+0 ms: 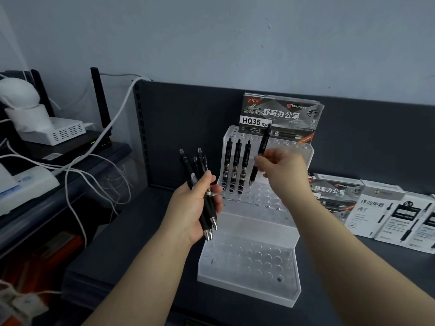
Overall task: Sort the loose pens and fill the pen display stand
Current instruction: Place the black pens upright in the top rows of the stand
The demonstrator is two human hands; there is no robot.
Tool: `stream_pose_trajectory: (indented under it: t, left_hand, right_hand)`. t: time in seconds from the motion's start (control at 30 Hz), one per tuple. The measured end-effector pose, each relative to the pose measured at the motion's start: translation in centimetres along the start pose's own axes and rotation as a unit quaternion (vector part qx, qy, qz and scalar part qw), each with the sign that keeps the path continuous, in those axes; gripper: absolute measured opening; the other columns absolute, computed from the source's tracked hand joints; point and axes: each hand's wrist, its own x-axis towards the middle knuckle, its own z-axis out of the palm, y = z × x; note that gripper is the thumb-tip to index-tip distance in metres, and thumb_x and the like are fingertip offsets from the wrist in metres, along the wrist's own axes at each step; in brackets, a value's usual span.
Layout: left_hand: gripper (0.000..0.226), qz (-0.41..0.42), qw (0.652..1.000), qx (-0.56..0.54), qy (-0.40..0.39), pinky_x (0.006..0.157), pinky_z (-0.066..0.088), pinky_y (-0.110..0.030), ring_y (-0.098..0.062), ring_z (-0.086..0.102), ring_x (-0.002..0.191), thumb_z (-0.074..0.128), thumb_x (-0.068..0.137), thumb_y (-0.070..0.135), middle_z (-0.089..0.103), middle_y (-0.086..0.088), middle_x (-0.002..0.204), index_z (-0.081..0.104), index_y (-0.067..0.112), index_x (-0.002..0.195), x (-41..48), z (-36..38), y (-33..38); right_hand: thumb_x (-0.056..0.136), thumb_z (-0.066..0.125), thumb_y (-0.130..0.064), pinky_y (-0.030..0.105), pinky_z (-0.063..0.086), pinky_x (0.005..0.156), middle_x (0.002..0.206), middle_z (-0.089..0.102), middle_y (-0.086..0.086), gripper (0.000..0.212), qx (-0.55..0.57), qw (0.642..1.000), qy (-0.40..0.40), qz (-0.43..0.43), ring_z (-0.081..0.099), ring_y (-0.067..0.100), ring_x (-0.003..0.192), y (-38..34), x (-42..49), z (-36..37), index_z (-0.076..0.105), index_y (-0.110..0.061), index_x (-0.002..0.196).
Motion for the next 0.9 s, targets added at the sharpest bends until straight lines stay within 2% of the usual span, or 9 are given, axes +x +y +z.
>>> stream_pose_trajectory:
  t: [0.17, 0.37, 0.5, 0.57, 0.63, 0.77, 0.83, 0.9]
  left_hand:
    - [0.014, 0.014, 1.000, 0.008, 0.018, 0.045, 0.045, -0.023, -0.013, 0.051, 0.050, 0.053, 0.095, 0.023, 0.066, -0.004, 0.063, 0.056, 0.010, 0.090, 0.0, 0.1, 0.1]
    - [0.012, 0.020, 1.000, 0.010, -0.002, 0.044, 0.047, -0.023, -0.011, 0.052, 0.050, 0.051, 0.096, 0.014, 0.068, -0.004, 0.064, 0.059, 0.007, 0.090, -0.2, 0.3, 0.1]
    - [0.011, 0.015, 1.000, 0.005, -0.025, 0.047, 0.050, -0.023, -0.011, 0.056, 0.051, 0.053, 0.094, 0.012, 0.070, -0.004, 0.068, 0.060, 0.004, 0.095, -0.4, 0.7, 0.0]
    - [0.011, 0.010, 0.999, -0.001, -0.034, 0.049, 0.052, -0.024, -0.011, 0.059, 0.055, 0.054, 0.094, 0.012, 0.070, -0.005, 0.071, 0.060, 0.004, 0.097, -0.4, 0.7, -0.1]
    - [0.012, 0.008, 0.999, -0.001, -0.037, 0.051, 0.052, -0.025, -0.013, 0.060, 0.060, 0.055, 0.093, 0.013, 0.068, -0.005, 0.073, 0.062, 0.004, 0.097, -0.5, 0.8, -0.1]
    - [0.016, 0.000, 0.999, 0.007, -0.031, 0.052, 0.050, -0.027, -0.013, 0.062, 0.062, 0.055, 0.094, 0.018, 0.067, -0.002, 0.071, 0.065, 0.007, 0.092, -0.8, 1.8, -0.5]
    - [0.018, 0.000, 0.999, 0.020, -0.036, 0.053, 0.051, -0.027, -0.015, 0.066, 0.065, 0.054, 0.095, 0.020, 0.070, -0.006, 0.080, 0.066, 0.007, 0.090, -0.9, 2.1, -0.8]
    - [0.020, 0.002, 0.998, 0.033, -0.045, 0.056, 0.052, -0.028, -0.016, 0.069, 0.069, 0.053, 0.095, 0.020, 0.072, -0.007, 0.084, 0.068, 0.008, 0.089, -1.0, 2.2, -1.0]
  right_hand:
    - [0.086, 0.065, -0.024, 0.027, 0.047, 0.064, 0.079, 0.069, 0.002, 0.019, -0.102, 0.994, -0.039, -0.002, 0.057, 0.012, 0.062, 1.2, -0.3, 1.1, 0.070, -0.010, 0.098]
    - [0.087, 0.063, -0.027, 0.031, 0.047, 0.060, 0.074, 0.069, 0.011, 0.023, -0.172, 0.984, -0.051, -0.013, 0.053, 0.020, 0.057, 1.2, -0.2, 1.2, 0.071, -0.006, 0.088]
    - [0.087, 0.064, -0.027, 0.024, 0.038, 0.062, 0.072, 0.063, 0.001, 0.018, -0.188, 0.980, -0.053, -0.020, 0.055, 0.017, 0.066, 1.2, -0.6, 1.0, 0.069, -0.009, 0.088]
    - [0.086, 0.065, -0.027, 0.023, 0.038, 0.059, 0.071, 0.059, -0.006, 0.013, -0.148, 0.988, -0.026, -0.018, 0.054, 0.013, 0.066, 0.8, -1.3, 0.6, 0.062, -0.014, 0.087]
    - [0.086, 0.064, -0.027, 0.020, 0.035, 0.052, 0.067, 0.056, -0.008, 0.012, -0.083, 0.996, -0.027, -0.026, 0.050, 0.007, 0.058, 0.0, -2.6, 0.3, 0.060, -0.016, 0.083]
    - [0.083, 0.067, -0.024, 0.019, 0.042, 0.051, 0.064, 0.059, -0.004, 0.009, 0.062, 0.980, -0.189, -0.005, 0.048, 0.005, 0.052, -2.1, -5.3, 0.5, 0.068, -0.016, 0.079]
    - [0.083, 0.069, -0.018, 0.015, 0.040, 0.050, 0.063, 0.060, -0.005, 0.006, 0.093, 0.971, -0.220, 0.022, 0.048, 0.000, 0.048, -2.0, -5.7, 0.6, 0.069, -0.014, 0.079]
    - [0.083, 0.068, -0.014, 0.018, 0.037, 0.051, 0.064, 0.061, -0.003, 0.008, 0.099, 0.968, -0.227, 0.045, 0.047, 0.006, 0.050, -1.8, -5.7, 0.4, 0.070, -0.015, 0.075]
